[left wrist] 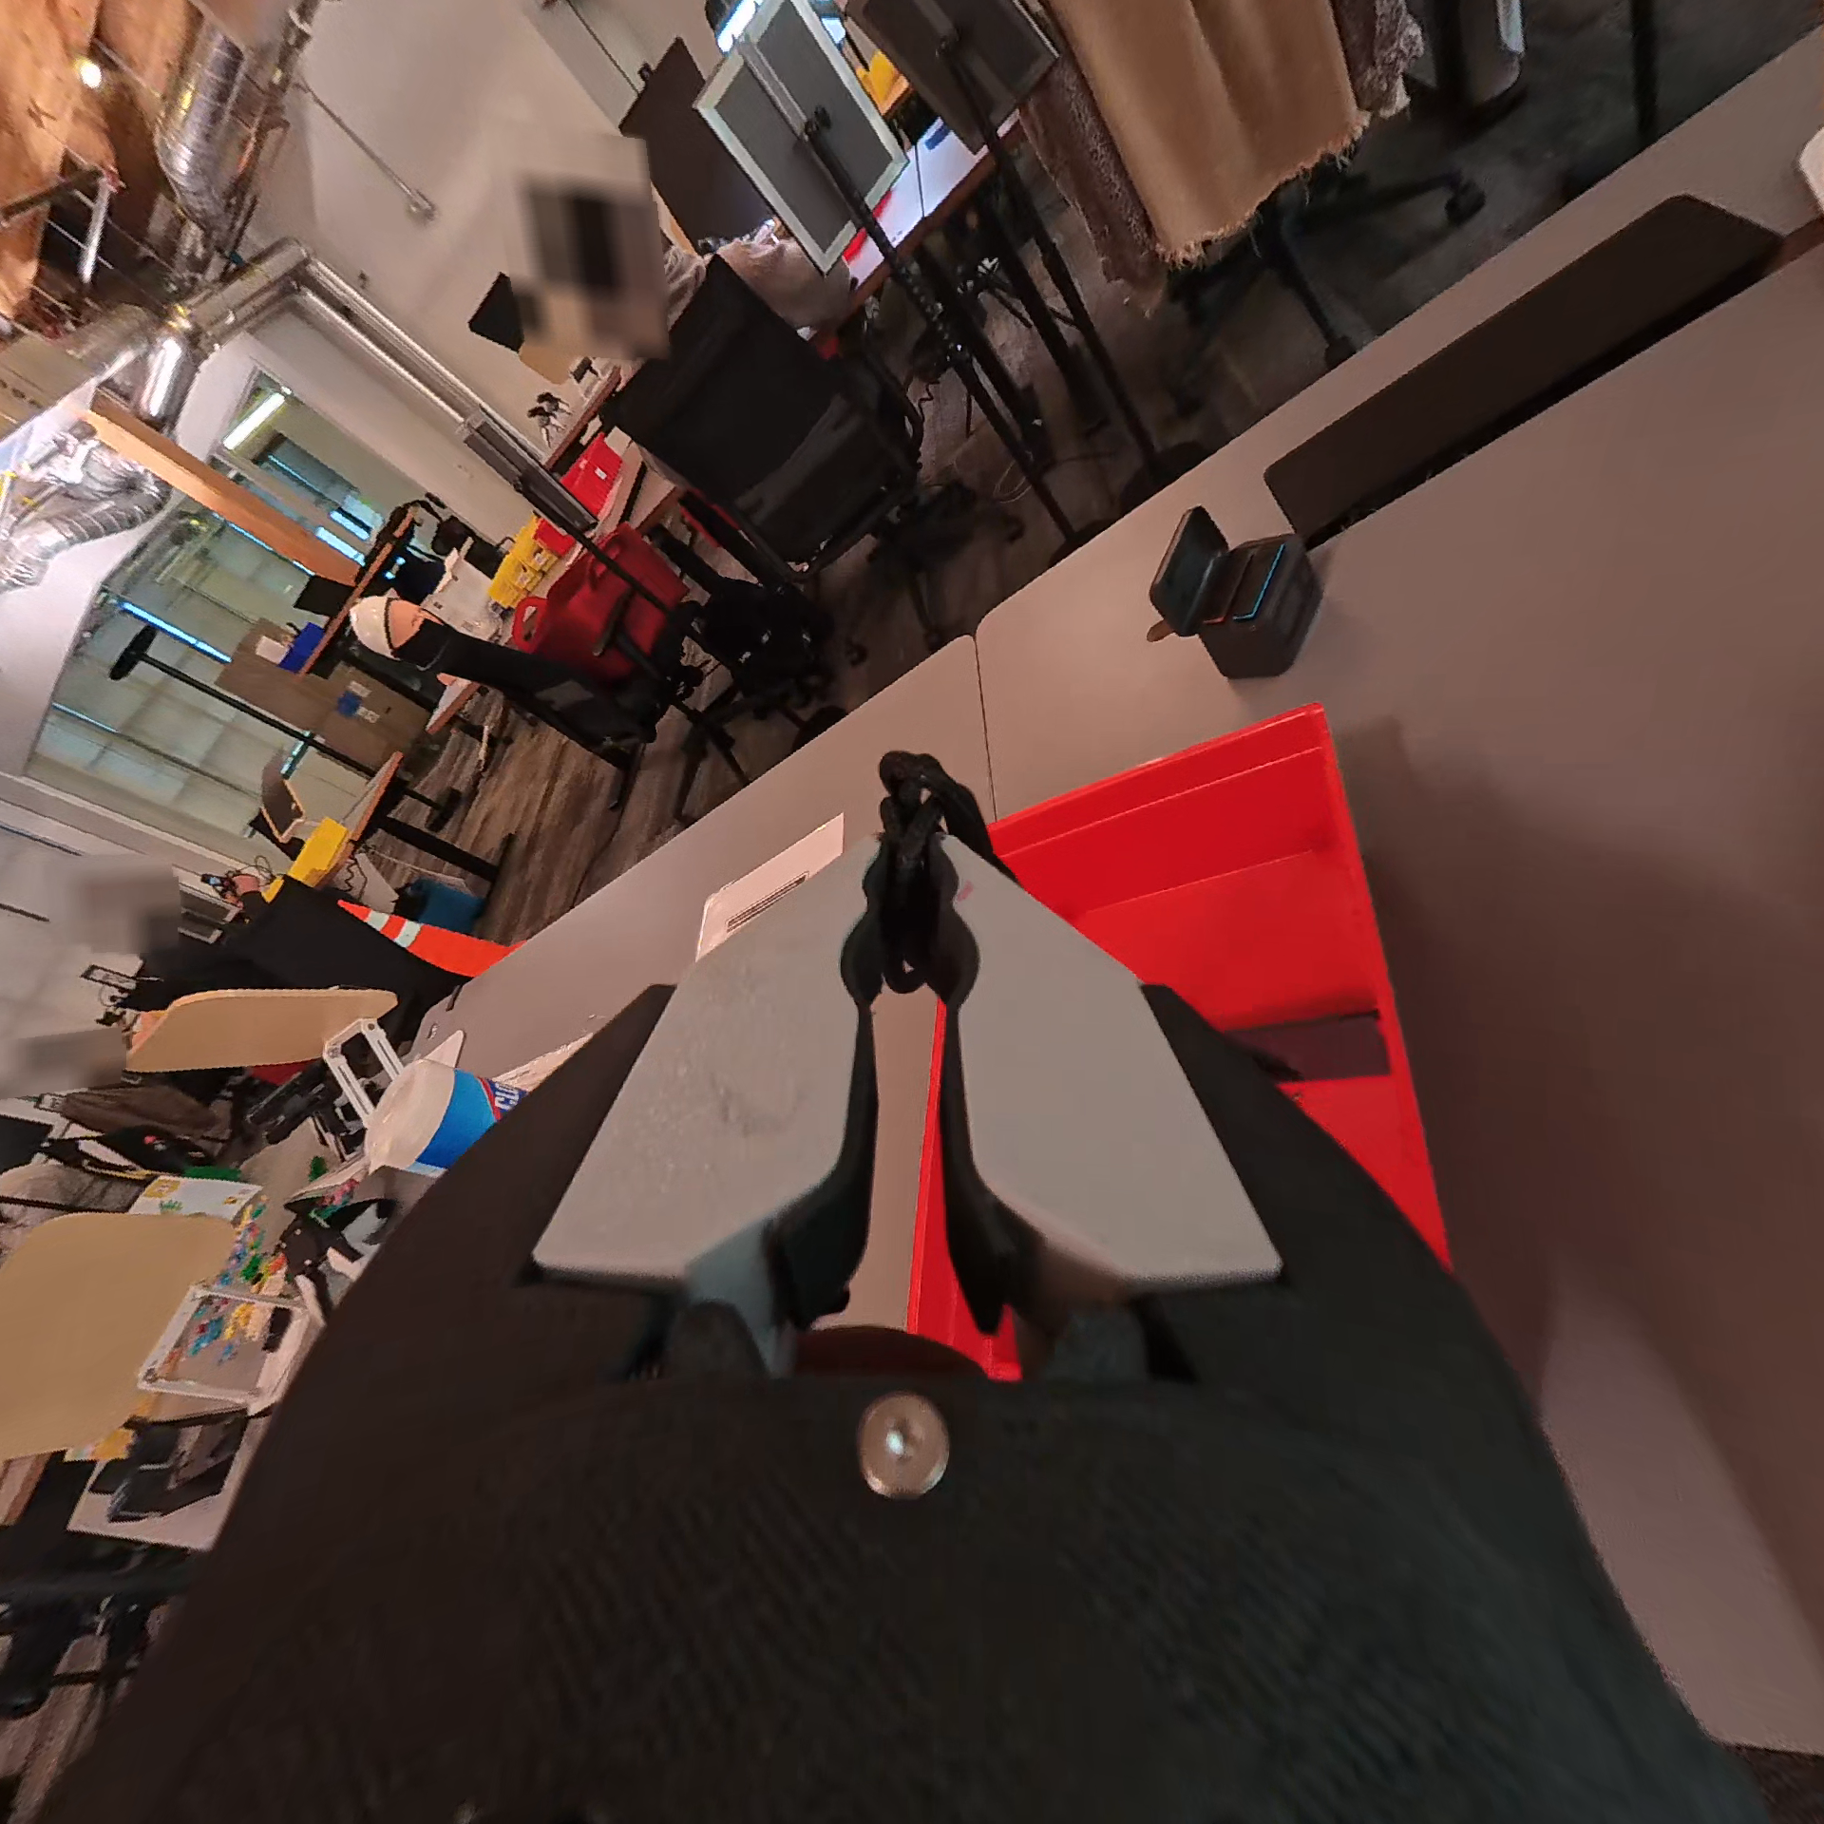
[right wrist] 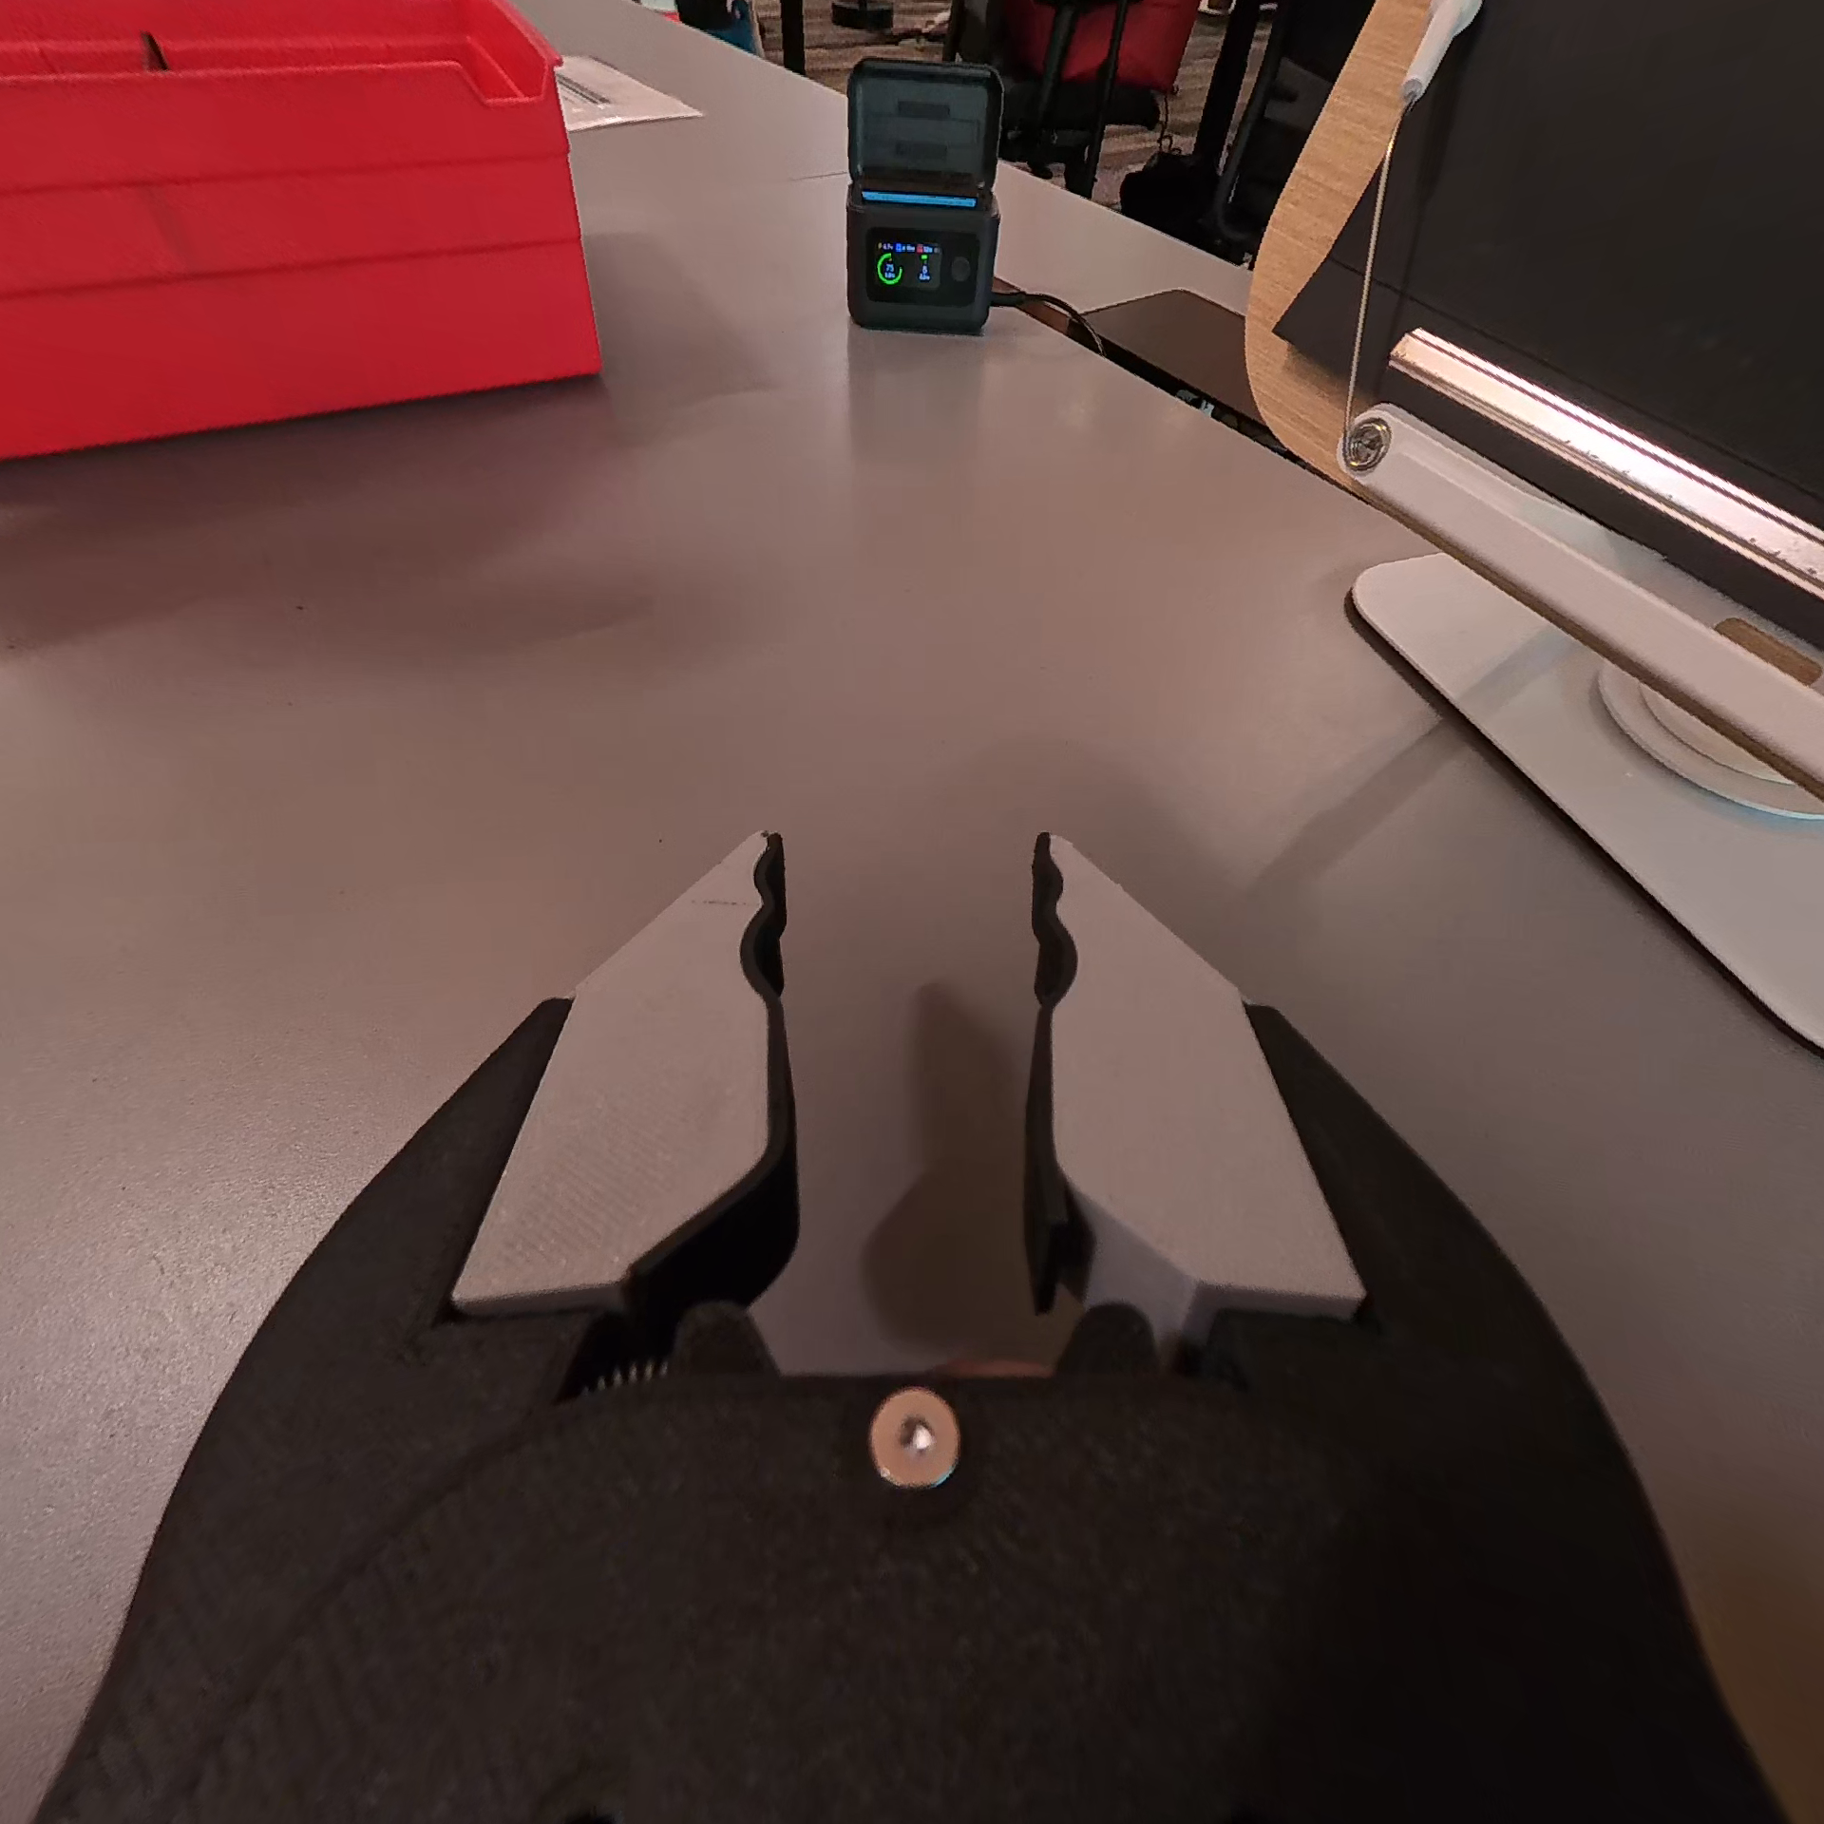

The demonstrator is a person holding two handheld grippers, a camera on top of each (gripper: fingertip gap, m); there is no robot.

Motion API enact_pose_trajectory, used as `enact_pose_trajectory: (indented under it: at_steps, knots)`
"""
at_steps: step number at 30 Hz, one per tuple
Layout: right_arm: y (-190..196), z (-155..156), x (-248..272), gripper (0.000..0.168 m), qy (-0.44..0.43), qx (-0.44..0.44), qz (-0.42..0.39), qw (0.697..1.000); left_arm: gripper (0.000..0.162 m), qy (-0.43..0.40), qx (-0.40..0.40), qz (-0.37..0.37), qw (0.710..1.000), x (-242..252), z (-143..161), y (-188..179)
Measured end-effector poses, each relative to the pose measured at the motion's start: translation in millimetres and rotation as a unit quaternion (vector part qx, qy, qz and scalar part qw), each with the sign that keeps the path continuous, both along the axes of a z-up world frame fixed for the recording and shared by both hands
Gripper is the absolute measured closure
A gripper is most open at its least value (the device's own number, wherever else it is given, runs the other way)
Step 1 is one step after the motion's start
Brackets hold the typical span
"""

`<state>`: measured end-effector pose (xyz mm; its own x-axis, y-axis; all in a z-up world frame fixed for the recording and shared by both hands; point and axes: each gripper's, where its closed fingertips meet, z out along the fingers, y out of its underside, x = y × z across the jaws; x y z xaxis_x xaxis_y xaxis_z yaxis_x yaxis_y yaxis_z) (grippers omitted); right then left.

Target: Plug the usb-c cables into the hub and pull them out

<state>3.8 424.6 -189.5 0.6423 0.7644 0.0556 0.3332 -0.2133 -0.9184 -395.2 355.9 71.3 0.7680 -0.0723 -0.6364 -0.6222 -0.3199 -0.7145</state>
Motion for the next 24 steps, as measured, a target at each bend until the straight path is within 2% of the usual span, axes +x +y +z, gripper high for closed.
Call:
enact_pose_trajectory:
  at_steps: [7, 9, 11, 14, 16, 18, 21, 24]
  knots:
    - [0, 0, 0, 0.121, -0.002, 0.001, 0.001, 1.000, 0.159, 0.008, -0.019, 0.012, 1.000, -6, -20, 0]
    - [0, -1, -1, 0.121, -0.003, 0.001, 0.001, 1.000, 0.160, 0.001, -0.042, 0.005, 0.999, -4, -34, -1]
    - [0, -1, -1, 0.121, -0.004, 0.001, 0.001, 1.000, 0.159, 0.002, -0.096, -0.001, 0.995, -3, -63, -3]
    - [0, -1, -1, 0.121, -0.004, 0.001, 0.001, 1.000, 0.156, -0.027, -0.274, -0.006, 0.961, 1, -146, -28]
    - [0, -1, -1, 0.121, -0.005, 0.002, 0.001, 1.000, 0.135, -0.045, -0.315, 0.000, 0.948, 2, -178, -38]
    - [0, 0, -1, 0.122, -0.005, 0.003, 0.001, 1.000, 0.127, -0.073, -0.301, 0.005, 0.951, 0, -182, -39]
    - [0, 0, 0, 0.122, -0.002, 0.001, 0.000, 1.000, 0.131, -0.086, -0.275, 0.008, 0.958, -10, -175, -41]
    - [0, -1, 0, 0.122, -0.003, -0.003, 0.000, 1.000, 0.131, -0.080, -0.291, 0.009, 0.953, -15, -182, -49]
